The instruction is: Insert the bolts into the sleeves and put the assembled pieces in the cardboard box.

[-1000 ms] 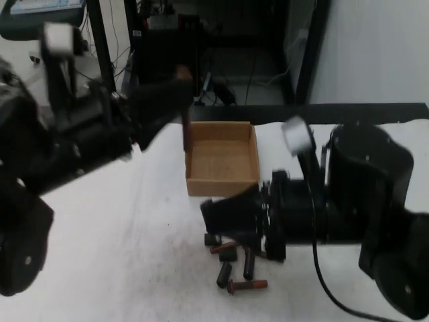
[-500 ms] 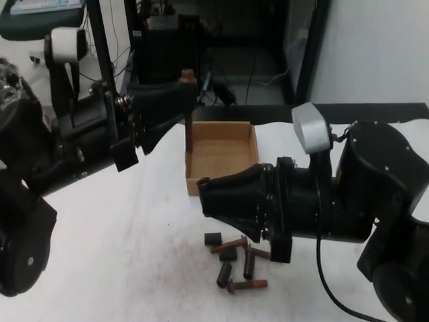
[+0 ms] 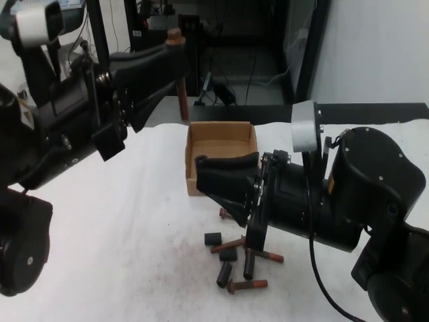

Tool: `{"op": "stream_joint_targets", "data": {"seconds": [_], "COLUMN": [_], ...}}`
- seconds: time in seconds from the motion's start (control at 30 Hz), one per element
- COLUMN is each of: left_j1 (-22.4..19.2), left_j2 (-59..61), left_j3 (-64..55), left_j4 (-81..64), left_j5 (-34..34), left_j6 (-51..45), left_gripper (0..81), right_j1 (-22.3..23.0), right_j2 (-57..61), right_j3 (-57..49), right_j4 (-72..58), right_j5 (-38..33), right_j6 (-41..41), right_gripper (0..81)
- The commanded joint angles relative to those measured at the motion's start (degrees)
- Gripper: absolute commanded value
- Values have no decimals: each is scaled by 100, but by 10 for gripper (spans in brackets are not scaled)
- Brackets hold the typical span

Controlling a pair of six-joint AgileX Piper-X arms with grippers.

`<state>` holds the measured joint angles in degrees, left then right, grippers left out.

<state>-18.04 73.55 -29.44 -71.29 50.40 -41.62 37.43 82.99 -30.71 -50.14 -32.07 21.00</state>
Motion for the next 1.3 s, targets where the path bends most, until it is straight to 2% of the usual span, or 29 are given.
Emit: {"op": "stream_joint_targets", "data": {"seconds": [0.0,0.1,0.23,0.37,0.53,0.6,0.73,0.9,1.13,1.27], "left_j1": [-26,-26,-26,-26,-26,-26,-26,-26,-26,-26], "left_j2": [-20,-20,-20,-20,-20,-20,-20,-20,-20,-20], "left_j3": [-11,49,78,75,75,94,196,242,242,242], "left_j4": [-127,-128,-128,-138,-138,-138,-138,-138,-138,-138], "left_j5": [-68,-70,-70,-70,-70,-70,-48,-48,-66,-84], "left_j6": [-58,-45,-45,-87,-87,-86,174,191,277,371], "left_gripper": [3,3,3,3,3,3,3,3,3,3], "right_j1": [3,38,181,399,672,745,770,770,822,820], "right_j2": [-18,-18,-18,-18,-18,-18,-18,-18,-18,-18], "right_j3": [-13,-13,-13,-13,-13,-13,-13,-13,-13,-13], "right_j4": [-152,-384,-442,-77,121,-9,-324,-420,-640,-638], "right_j5": [26,49,245,839,1757,2013,2019,2019,1645,1322], "right_j6": [-49,-152,-1495,-2783,-3340,-3382,-3343,-2670,-2337,-1883], "right_gripper": [8,8,8,8,8,8,8,8,8,8]}}
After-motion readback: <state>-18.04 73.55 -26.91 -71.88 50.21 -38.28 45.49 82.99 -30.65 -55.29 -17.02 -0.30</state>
